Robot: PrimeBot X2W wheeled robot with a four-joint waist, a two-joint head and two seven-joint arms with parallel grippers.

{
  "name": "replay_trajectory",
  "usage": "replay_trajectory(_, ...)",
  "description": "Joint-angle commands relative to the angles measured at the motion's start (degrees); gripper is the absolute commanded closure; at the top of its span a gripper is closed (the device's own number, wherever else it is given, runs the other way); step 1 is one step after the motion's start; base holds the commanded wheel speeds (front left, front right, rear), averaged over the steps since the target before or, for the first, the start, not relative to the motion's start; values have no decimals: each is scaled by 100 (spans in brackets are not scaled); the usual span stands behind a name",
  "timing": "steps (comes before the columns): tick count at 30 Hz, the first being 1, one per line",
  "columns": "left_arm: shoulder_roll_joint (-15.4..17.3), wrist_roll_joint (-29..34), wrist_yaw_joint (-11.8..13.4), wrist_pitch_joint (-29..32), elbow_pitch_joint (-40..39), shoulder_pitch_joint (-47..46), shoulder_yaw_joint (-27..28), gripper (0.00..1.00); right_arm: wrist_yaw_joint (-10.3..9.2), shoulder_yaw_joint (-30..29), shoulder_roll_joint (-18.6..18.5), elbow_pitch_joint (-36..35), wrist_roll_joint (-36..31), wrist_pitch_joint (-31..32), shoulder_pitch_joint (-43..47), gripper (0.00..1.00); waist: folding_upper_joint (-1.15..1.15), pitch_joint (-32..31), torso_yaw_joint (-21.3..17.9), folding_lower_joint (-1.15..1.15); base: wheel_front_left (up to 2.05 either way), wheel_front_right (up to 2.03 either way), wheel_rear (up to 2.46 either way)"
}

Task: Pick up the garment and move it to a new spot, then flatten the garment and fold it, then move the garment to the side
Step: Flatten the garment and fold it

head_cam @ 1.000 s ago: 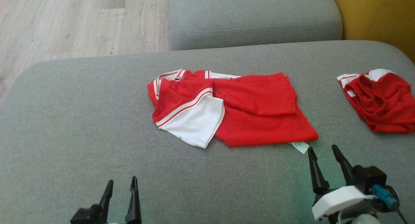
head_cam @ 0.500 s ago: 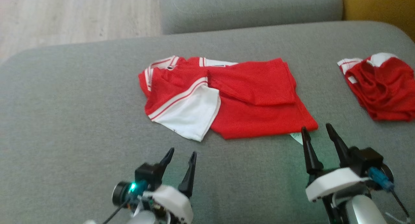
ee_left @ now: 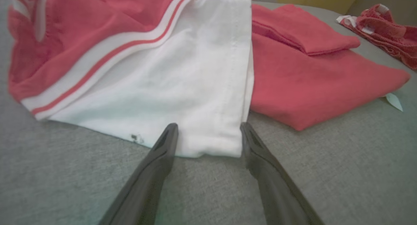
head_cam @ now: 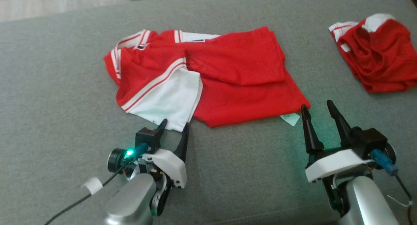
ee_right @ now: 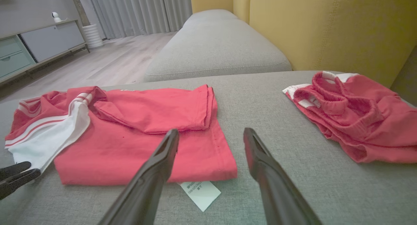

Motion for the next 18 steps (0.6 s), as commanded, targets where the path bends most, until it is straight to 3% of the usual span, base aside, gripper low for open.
replay_trajectory(1,17,28,-9,-52,-68,-178,154,0,21,110,-26,-178,-37,-61,-192,0,0,66,-57,-2,0,0,0)
replay_trajectory(5,-70,-36,-92,-52,315,-268,124,0,21,64,-26,-130,-37,-96,-224,0,0,88,-45,-2,0,0,0)
replay_trajectory(6,-86,-42,-111,-67,378,-276,110,8,21,40,-26,-120,-41,-102,-223,0,0,81,-26,-2,0,0,0)
replay_trajectory(7,-100,-47,-130,-89,433,-279,95,43,21,9,-26,-108,-47,-104,-223,0,0,71,-1,-2,0,0,0)
replay_trajectory(11,-137,-23,-176,-176,584,-254,7,99,21,-114,-26,-69,-87,-92,-255,0,0,1,143,-2,0,0,0)
replay_trajectory(18,-118,67,-20,-454,511,-208,-28,100,21,-264,-26,0,-127,5,-435,0,0,-155,459,-2,0,0,0)
